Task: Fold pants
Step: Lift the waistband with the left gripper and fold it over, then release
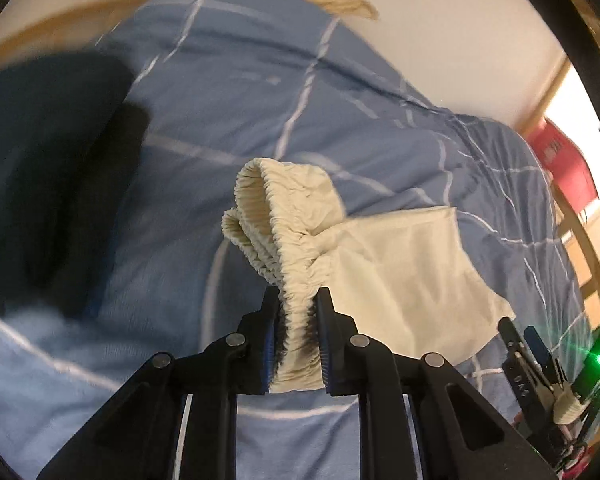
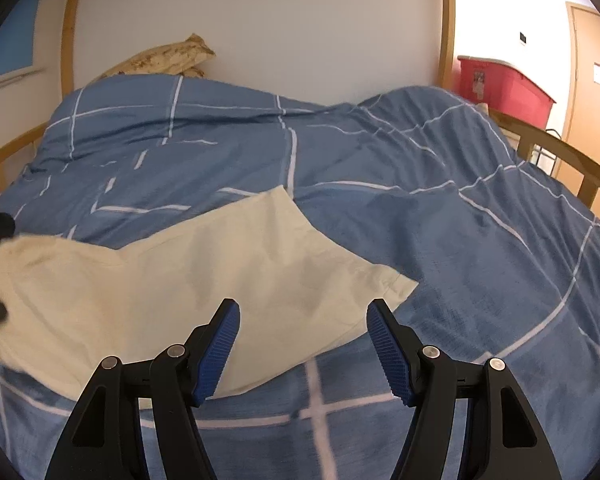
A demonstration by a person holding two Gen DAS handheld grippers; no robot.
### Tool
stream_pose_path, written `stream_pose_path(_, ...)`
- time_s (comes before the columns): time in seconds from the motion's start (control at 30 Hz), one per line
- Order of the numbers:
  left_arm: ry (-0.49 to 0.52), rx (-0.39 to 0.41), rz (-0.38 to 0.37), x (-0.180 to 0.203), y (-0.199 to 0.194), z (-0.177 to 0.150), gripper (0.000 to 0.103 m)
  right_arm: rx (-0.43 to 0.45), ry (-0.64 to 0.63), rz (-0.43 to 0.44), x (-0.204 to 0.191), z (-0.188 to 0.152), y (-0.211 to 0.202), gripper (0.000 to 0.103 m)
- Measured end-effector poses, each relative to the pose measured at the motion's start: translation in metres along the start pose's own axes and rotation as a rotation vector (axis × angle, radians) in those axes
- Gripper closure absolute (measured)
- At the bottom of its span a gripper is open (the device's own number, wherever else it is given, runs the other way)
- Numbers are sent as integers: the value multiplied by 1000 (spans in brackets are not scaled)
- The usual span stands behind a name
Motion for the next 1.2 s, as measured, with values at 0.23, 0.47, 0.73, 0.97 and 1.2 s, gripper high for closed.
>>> stream_pose_path(0.23, 161, -51, 55, 78, 7, 40, 86, -1, 93, 18, 36, 13, 2, 36)
stream_pose_path(0.47, 351, -112, 93, 169, 37, 46, 86, -38, 65, 30, 65, 20, 17, 36)
stream_pose_path(0.73, 519, -202, 107, 256, 104, 26, 86, 0, 83, 61, 101, 15, 28, 36)
stream_pose_path(0.97, 566, -252, 57, 292, 138, 13, 86, 3, 127, 102, 116, 6, 42, 36)
stream_pose_path(1.2, 651, -324, -19, 322, 160, 3, 65, -5, 200, 159, 127, 0, 51, 36)
Point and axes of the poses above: each gripper's, at about its wrist camera, not at the fingertips, and y roughly the way its jaws point, x to its right, z to its top, the point moved 6 cm from there along y, roughly the way its jaws point, and after that the axes turned 6 degrees about -x, right-handed, at the moved point
